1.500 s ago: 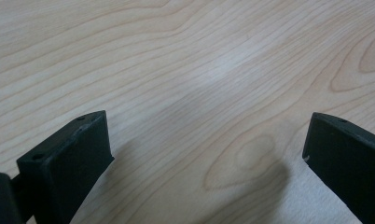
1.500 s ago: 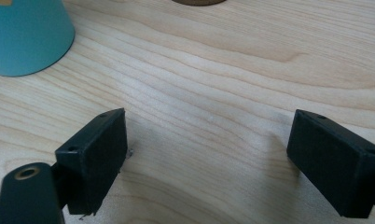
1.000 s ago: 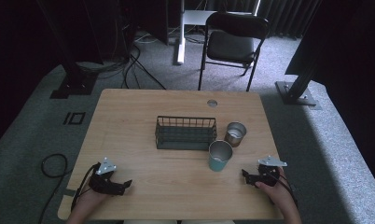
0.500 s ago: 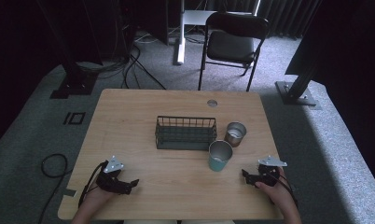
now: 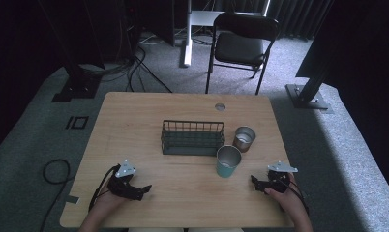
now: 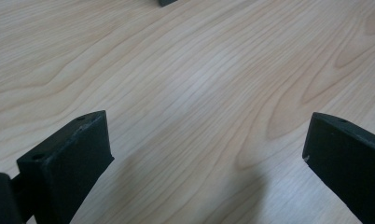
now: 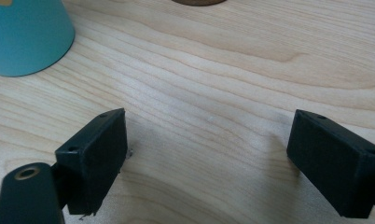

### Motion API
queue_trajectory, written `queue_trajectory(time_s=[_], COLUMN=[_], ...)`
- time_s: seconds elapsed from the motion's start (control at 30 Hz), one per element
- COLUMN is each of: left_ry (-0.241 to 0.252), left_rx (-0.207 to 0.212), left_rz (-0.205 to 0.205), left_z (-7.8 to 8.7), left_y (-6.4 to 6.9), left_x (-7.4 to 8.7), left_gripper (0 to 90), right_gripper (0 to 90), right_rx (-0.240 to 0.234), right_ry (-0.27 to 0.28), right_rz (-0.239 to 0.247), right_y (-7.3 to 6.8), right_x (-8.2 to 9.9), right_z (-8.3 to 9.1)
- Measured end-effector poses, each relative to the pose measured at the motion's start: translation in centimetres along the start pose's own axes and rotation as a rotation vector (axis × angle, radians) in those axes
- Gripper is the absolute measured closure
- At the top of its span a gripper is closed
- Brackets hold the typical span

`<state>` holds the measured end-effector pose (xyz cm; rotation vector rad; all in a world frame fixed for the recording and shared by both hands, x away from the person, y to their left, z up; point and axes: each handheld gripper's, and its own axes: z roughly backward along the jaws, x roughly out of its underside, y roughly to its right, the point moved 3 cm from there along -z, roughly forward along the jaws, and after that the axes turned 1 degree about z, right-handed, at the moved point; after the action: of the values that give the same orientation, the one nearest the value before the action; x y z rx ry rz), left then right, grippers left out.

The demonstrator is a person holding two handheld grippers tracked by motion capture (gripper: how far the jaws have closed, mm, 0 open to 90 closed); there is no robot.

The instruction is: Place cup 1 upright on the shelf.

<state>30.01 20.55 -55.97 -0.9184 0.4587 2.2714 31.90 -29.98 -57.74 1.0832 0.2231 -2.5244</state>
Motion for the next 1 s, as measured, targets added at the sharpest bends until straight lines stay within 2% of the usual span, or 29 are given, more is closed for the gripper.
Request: queue_trajectory(time_s=[0.5,1.0], left_ry=[-0.001,0.009], left_rx=[0.041,0.097], left_rz=[-0.022,-0.081], left_z=[-1.1,-2.6], left_y=[1.2,3.3], left_x=[-1.3,-3.5], left_gripper=[1.6,1.6], right_gripper=[11.8,11.8], right_rx=[0.0,0.0], right_ry=[0.0,0.0], right_rz=[0.0,0.0], right_y=[0.0,0.0], right_x=[0.0,0.0], right_z=[0.0,0.0])
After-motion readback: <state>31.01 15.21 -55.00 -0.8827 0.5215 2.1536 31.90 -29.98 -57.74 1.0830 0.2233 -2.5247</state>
